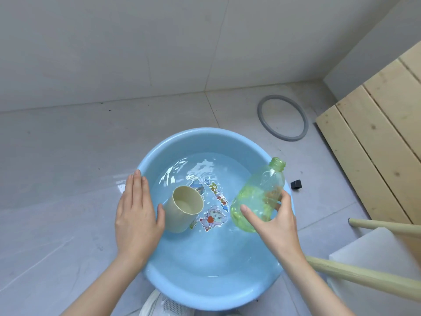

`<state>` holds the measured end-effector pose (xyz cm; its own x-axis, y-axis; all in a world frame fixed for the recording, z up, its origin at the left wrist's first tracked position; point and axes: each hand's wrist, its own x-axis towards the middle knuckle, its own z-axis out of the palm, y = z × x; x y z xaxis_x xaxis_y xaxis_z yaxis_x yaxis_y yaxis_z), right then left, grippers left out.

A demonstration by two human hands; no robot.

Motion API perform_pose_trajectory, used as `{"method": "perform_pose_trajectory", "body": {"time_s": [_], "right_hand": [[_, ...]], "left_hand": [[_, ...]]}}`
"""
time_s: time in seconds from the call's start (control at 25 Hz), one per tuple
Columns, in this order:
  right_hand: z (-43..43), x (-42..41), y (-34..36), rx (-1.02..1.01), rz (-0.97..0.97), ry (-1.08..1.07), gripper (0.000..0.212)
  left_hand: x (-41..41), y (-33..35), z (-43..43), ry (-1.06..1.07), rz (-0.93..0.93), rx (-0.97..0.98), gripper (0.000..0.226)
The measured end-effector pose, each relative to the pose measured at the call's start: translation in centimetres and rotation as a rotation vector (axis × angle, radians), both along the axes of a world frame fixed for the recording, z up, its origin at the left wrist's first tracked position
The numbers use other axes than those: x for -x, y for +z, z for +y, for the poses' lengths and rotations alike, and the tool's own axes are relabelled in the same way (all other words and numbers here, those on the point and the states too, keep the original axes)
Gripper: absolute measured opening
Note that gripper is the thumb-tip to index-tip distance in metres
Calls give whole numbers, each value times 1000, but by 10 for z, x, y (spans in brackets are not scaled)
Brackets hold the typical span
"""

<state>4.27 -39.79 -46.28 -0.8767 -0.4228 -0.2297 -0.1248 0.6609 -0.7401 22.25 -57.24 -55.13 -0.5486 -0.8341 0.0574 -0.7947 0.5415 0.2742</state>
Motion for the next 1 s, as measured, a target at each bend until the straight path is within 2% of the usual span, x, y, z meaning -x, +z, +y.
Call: {"method": "perform_pose_trajectory", "body": {"time_s": [0.24, 0.52, 0.68, 0.76, 0.92, 1.0], "right_hand": [[-2, 12, 53, 156, 46, 28, 70], [-17, 5, 68, 185, 63, 64, 69], [-24, -12, 83, 212, 42, 103, 66], [-29, -23, 94, 219, 41, 156, 66], [-48, -36, 111, 223, 30, 264, 66], [-59, -40, 115, 209, 36, 322, 66]], "left_hand": [[0, 1, 0, 8, 20, -34, 69], [-5, 1, -4, -17, 114, -86, 73], [-7, 17, -5, -13, 204, -232, 80], [-5, 36, -4, -59, 317, -280, 86], [4, 95, -7, -332, 481, -560, 91], [10, 117, -8, -410, 510, -657, 105]]}}
